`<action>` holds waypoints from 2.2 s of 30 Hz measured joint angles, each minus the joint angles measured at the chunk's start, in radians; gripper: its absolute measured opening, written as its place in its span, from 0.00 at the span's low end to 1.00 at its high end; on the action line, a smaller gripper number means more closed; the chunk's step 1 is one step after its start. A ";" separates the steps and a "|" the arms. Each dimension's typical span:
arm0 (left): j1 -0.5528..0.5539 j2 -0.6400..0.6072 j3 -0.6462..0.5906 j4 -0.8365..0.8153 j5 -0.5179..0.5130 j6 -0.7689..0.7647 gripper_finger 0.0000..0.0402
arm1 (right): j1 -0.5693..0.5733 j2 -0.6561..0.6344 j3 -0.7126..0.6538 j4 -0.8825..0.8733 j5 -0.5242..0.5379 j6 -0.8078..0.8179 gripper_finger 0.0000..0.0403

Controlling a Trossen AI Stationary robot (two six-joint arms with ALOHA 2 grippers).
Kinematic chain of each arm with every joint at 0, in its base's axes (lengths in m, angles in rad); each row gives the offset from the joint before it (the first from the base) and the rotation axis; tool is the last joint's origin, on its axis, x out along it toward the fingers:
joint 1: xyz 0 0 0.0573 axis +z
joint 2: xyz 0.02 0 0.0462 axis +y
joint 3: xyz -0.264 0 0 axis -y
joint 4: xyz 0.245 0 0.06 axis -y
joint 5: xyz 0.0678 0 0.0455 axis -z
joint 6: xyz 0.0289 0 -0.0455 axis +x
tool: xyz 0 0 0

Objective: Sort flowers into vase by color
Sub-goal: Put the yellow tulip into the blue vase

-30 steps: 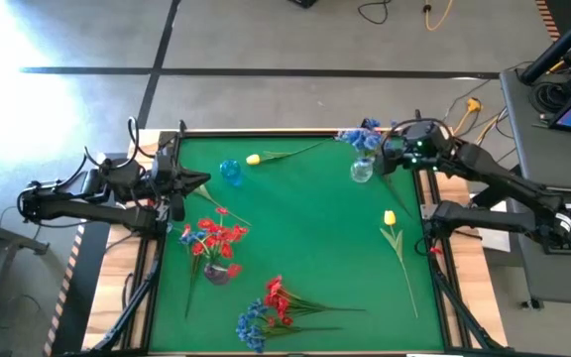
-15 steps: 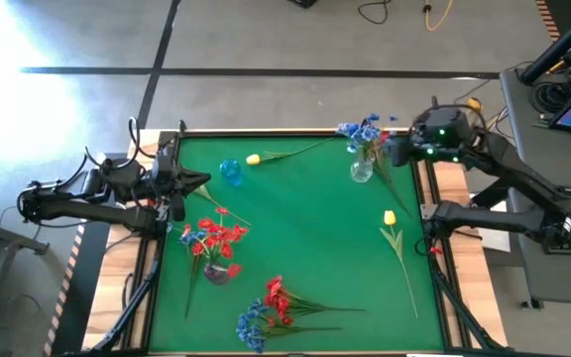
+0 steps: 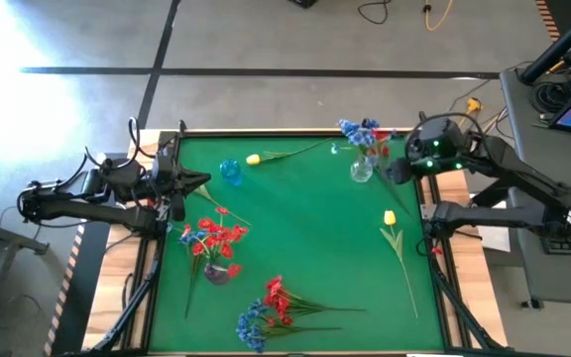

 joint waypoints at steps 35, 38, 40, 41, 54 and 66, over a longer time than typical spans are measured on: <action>0.000 0.004 0.000 -0.001 0.000 0.000 0.00 | 0.438 0.292 -0.223 -0.214 0.062 0.305 0.73; 0.000 0.004 0.000 -0.001 0.000 0.000 0.00 | 0.457 0.299 -0.276 -0.206 0.062 0.363 0.73; 0.000 0.004 0.000 -0.001 0.000 0.000 0.00 | 0.465 0.305 -0.310 -0.204 0.063 0.400 0.72; 0.000 0.004 0.000 0.000 0.000 0.000 0.00 | 0.469 0.310 -0.326 -0.196 0.063 0.407 0.72; 0.000 0.004 0.000 0.002 0.000 0.000 0.00 | 0.497 0.436 -0.441 0.030 0.082 0.411 0.67; 0.000 0.008 0.000 0.001 0.000 0.008 0.00 | 0.497 0.514 -0.449 0.020 0.139 0.384 0.57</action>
